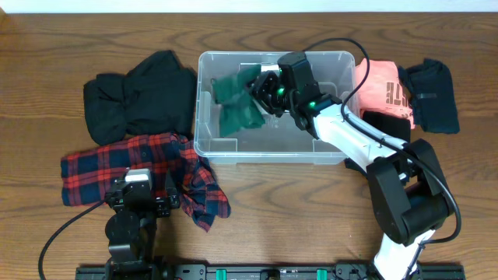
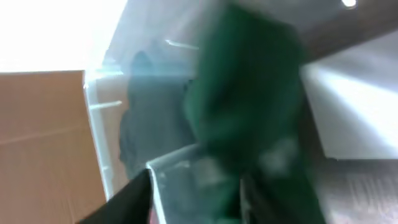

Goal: Pack container
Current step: 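Carry the green garment with the right gripper into the bin and release, then move the right gripper to the black folded garment and grasp it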

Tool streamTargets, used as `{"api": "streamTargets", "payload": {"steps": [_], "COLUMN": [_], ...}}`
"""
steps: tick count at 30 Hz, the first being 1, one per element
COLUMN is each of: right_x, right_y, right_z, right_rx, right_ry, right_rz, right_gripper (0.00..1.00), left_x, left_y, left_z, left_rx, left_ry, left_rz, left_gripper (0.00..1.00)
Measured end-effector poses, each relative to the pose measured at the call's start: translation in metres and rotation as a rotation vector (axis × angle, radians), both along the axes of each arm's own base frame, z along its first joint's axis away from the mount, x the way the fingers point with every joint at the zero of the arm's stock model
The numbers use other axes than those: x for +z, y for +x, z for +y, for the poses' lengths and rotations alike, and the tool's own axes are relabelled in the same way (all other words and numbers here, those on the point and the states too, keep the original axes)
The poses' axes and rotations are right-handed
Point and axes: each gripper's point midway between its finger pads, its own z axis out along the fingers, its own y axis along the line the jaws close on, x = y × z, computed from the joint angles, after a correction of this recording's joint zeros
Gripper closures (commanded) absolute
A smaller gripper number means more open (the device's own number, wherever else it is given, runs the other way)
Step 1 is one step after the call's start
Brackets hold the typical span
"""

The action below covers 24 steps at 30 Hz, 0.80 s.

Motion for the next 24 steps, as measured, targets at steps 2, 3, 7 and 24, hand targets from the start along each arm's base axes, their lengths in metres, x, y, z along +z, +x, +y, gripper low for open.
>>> {"api": "streamTargets", "payload": {"steps": [2, 3, 7, 24], "right_x": [-0.004, -0.005, 0.009, 0.075], "right_y": [-0.002, -0.002, 0.001, -0.077], "right_z": [-0.007, -0.014, -0.068, -0.414], "right_rx": [0.034, 0.046, 0.041, -0.402], "right_ry": [-0.046, -0.073, -0.168, -0.546], "right_rz": [-0.018, -0.022, -0.041, 0.044], "right_gripper": [0.43, 0.42, 0.42, 0.01], "left_x": [0.0, 0.0, 0.0, 0.0], "left_y": [0.0, 0.0, 0.0, 0.0], "left_z": [0.0, 0.0, 0.0, 0.0], "left_rx": [0.0, 0.0, 0.0, 0.0], "left_ry": [0.0, 0.0, 0.0, 0.0], "left_rz": [0.0, 0.0, 0.0, 0.0], "left_gripper": [0.02, 0.02, 0.02, 0.02]}}
